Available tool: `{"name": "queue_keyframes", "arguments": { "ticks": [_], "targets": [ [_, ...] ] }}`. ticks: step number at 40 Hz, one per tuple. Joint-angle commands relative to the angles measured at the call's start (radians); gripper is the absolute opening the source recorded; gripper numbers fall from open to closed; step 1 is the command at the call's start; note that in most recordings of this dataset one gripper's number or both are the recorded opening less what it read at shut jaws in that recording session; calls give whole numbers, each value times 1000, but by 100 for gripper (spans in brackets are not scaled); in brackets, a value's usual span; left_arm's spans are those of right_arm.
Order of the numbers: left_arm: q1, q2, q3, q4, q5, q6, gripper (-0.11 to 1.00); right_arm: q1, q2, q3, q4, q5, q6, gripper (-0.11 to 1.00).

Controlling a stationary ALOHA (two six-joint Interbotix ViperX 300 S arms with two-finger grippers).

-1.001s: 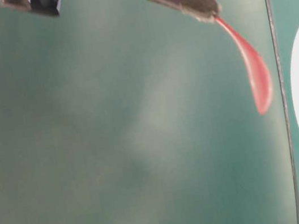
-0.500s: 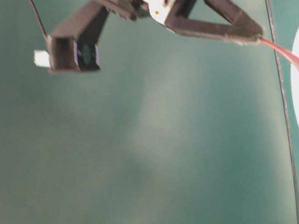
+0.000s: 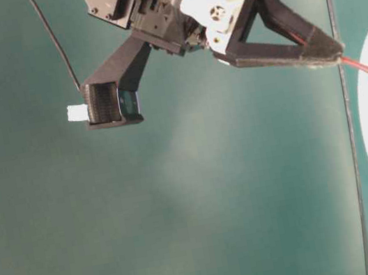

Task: Scoop the yellow hexagonal prism block from the bowl with a spoon using the right arm.
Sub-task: 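Lower the spoon bowl into the white bowl beside the yellow block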

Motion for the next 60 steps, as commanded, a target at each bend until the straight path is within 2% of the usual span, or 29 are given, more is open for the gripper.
{"name": "queue_keyframes", "arguments": {
  "ticks": [1, 23, 60],
  "targets": [
    [2, 6, -28, 3, -5, 0, 0, -3, -11, -25, -2, 15, 2, 24],
    [3, 6, -26, 3, -5, 0, 0, -17, 31, -25, -26, 52, 2, 24],
    [3, 3, -28, 3, -5, 0, 0, -11, 103, -78, -29, -28, 2, 24]
  ]
}}
